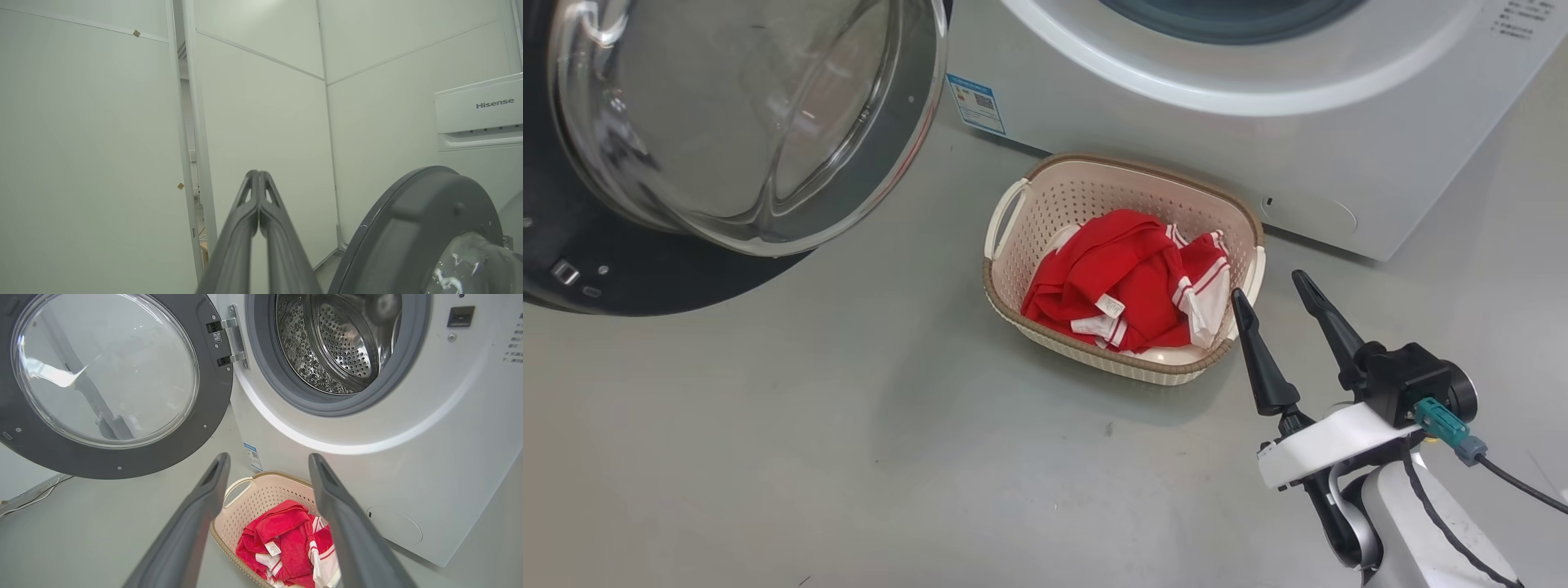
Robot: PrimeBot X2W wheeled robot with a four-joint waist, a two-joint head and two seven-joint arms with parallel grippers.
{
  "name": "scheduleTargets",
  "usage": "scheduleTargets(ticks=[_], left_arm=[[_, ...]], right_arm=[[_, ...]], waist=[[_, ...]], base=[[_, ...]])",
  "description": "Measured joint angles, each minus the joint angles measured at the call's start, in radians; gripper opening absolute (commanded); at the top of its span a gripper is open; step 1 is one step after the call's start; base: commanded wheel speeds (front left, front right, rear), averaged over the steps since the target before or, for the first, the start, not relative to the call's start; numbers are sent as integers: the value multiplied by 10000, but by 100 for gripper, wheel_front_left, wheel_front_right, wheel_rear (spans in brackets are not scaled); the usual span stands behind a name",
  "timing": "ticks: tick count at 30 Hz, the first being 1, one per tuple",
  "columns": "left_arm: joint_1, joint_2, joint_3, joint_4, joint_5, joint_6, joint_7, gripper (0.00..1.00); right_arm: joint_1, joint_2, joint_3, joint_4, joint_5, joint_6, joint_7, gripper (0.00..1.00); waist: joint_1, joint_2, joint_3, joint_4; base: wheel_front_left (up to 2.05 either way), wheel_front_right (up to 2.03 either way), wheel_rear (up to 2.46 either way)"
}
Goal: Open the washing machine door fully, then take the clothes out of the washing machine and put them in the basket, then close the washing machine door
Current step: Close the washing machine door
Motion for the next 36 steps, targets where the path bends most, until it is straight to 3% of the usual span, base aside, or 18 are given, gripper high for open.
scheduleTargets(ticks=[12, 16, 24, 36], left_arm=[[-1708, 44, 1670, 2930, -3081, 462, 2274, 0], [-2251, 240, 1973, 3741, -3666, 619, 2951, 0], [-3272, 286, 3028, 5402, -5400, 1350, 4546, 0], [-4175, 240, 3306, 6667, -6289, 1657, 6126, 0]], right_arm=[[-77, -17, 378, 178, 6, 0, 0, 100], [-85, -50, 305, 253, 10, 0, 0, 100], [-265, -48, 362, 278, 21, 0, 0, 100], [-385, -56, 343, 332, 54, 0, 0, 100]], waist=[[0, 0, 168, -459], [0, 0, 218, -549], [-1, 0, 340, -686], [-1, 0, 443, -816]], base=[[0, 0, 0], [0, 0, 0], [0, 0, 0], [0, 0, 0]])
